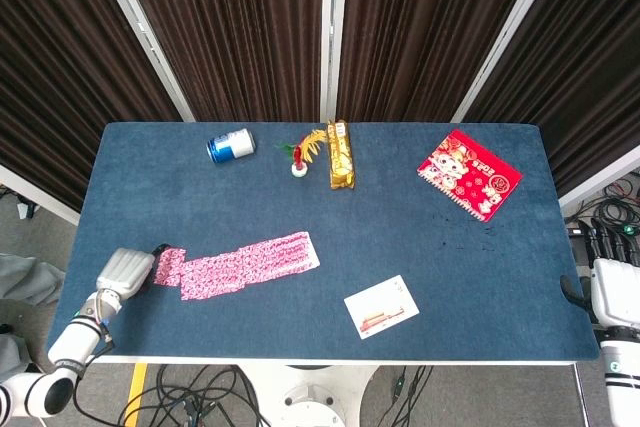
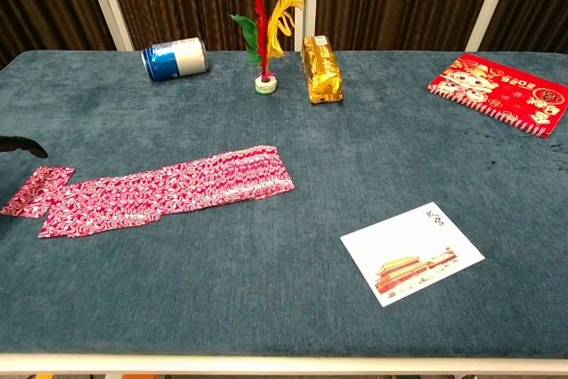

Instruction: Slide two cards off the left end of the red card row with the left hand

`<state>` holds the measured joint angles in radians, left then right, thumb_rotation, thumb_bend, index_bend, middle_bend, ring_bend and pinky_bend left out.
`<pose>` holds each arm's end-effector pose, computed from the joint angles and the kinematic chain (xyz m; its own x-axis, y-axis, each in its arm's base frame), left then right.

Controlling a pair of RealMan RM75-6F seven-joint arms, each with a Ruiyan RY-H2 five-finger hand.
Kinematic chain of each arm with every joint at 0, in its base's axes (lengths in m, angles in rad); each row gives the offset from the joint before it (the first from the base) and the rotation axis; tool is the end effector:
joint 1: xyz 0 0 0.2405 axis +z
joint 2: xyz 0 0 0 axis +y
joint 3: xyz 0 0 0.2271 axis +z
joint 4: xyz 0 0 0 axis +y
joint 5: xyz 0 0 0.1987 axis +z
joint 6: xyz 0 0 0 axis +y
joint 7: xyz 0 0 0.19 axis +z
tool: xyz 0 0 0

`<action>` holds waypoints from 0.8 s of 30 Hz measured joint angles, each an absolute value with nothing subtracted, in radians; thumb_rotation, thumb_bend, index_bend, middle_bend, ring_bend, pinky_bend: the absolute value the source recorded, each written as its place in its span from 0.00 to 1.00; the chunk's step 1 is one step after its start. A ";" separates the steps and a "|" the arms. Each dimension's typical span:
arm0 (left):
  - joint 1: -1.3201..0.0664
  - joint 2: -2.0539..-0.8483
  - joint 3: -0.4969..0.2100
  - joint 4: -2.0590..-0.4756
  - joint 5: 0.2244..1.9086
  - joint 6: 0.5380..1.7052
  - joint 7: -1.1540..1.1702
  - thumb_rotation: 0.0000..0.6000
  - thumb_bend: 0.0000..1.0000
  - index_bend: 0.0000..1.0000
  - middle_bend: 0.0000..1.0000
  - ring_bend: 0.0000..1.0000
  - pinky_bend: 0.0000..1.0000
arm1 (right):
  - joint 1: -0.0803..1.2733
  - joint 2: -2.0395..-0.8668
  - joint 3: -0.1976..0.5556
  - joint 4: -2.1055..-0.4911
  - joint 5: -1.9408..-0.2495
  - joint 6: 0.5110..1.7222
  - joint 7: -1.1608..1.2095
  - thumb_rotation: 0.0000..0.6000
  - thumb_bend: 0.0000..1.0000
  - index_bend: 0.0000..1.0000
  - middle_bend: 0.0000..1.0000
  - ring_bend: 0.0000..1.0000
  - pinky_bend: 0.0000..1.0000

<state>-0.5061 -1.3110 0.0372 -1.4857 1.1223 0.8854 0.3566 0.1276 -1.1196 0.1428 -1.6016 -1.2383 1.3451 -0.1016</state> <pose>-0.2813 0.2940 0.0157 0.6011 0.4810 0.6382 0.7864 -0.2140 -0.5794 -0.3168 -0.2502 0.1686 0.4373 -0.0478 0.8980 -0.8766 0.2002 0.4376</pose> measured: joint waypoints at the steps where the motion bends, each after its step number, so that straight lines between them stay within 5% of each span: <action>1: -0.502 -1.305 0.045 -1.507 1.127 0.893 0.368 1.00 0.76 0.14 0.86 0.84 0.76 | 0.128 -1.121 0.142 -1.599 -1.238 1.344 -0.100 1.00 0.25 0.00 0.00 0.00 0.00; 10: -0.484 -1.306 0.096 -1.565 1.115 0.897 0.450 1.00 0.76 0.14 0.86 0.84 0.76 | 0.126 -1.121 0.141 -1.592 -1.239 1.344 -0.091 1.00 0.25 0.00 0.00 0.00 0.00; 24: -0.492 -1.325 0.080 -1.511 1.070 0.887 0.457 1.00 0.76 0.14 0.86 0.84 0.76 | 0.127 -1.127 0.140 -1.583 -1.234 1.337 -0.090 1.00 0.25 0.00 0.00 0.00 0.00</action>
<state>-0.4919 -1.3254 0.0805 -1.5109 1.0695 0.8875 0.4568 0.1270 -1.1268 0.1402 -1.5832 -1.2343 1.3371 -0.0898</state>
